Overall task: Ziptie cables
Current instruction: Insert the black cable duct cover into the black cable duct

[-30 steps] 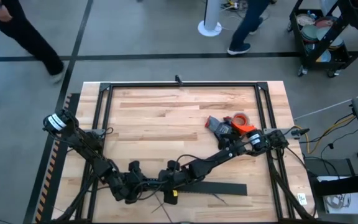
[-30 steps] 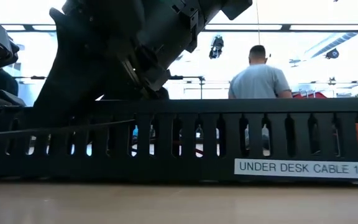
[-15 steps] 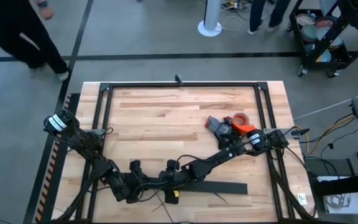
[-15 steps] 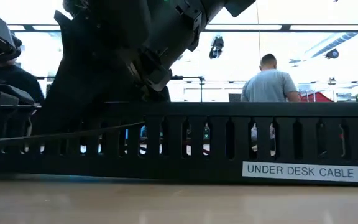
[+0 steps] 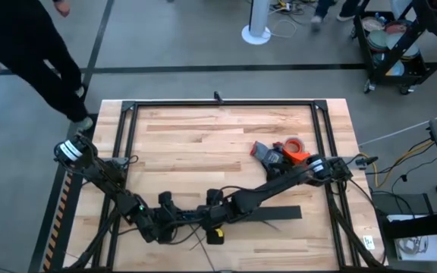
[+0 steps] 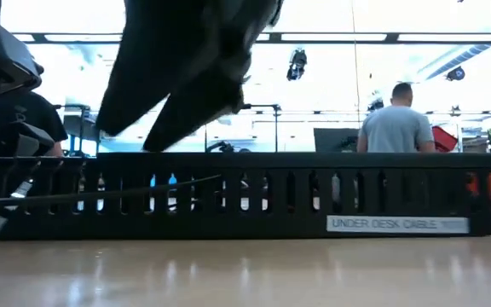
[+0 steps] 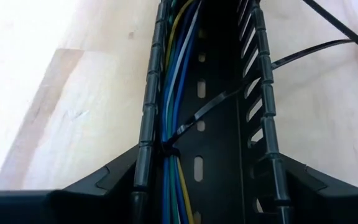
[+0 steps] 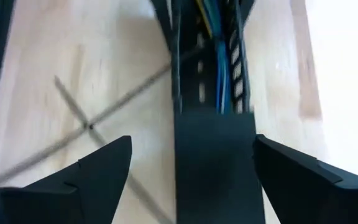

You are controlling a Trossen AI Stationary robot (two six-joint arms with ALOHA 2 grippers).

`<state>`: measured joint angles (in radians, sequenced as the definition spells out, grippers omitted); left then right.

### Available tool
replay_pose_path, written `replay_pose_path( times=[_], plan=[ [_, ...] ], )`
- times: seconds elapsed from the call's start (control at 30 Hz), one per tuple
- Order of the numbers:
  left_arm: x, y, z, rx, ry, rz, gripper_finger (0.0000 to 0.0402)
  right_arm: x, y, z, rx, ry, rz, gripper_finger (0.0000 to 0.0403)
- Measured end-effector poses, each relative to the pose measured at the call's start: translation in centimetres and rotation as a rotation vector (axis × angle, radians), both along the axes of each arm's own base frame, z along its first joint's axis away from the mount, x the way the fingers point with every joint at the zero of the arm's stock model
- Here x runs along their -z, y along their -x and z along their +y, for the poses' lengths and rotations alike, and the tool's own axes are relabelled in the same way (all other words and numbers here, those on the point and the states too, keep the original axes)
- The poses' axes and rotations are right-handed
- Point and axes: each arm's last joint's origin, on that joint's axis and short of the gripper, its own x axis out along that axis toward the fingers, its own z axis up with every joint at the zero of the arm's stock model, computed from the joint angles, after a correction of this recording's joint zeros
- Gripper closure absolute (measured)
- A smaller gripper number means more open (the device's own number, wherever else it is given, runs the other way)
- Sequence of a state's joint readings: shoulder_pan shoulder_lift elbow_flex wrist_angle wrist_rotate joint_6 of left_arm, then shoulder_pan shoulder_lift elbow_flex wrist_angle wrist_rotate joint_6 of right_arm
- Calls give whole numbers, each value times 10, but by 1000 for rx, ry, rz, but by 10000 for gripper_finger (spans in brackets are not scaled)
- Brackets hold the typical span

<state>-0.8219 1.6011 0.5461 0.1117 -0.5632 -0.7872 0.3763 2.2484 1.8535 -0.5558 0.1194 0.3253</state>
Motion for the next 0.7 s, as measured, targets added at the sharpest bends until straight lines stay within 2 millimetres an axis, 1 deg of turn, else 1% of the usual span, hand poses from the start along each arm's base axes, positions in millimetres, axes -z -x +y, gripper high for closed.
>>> replay_pose_path(
  times=[0.1, 0.2, 0.3, 0.4, 0.53, 0.7],
  plan=[
    [-1, 2, 1, 3, -10, 13, 165, -4, 4, -1, -1, 18, 43, 89],
    [-1, 2, 1, 8, -13, 16, 165, -1, 5, -1, -1, 25, 50, 98],
    [-1, 2, 1, 17, -16, 20, 165, 4, 5, -7, 17, 40, 51, 111],
    [-1, 3, 1, 24, -19, 22, 165, 5, 4, -11, 30, 58, 49, 118],
    [-1, 3, 1, 32, -11, 28, 165, 4, 1, -12, 13, 72, 33, 117],
    [-1, 3, 1, 36, -8, 29, 165, 14, 2, -13, 15, 37, 65, 122]
  ],
)
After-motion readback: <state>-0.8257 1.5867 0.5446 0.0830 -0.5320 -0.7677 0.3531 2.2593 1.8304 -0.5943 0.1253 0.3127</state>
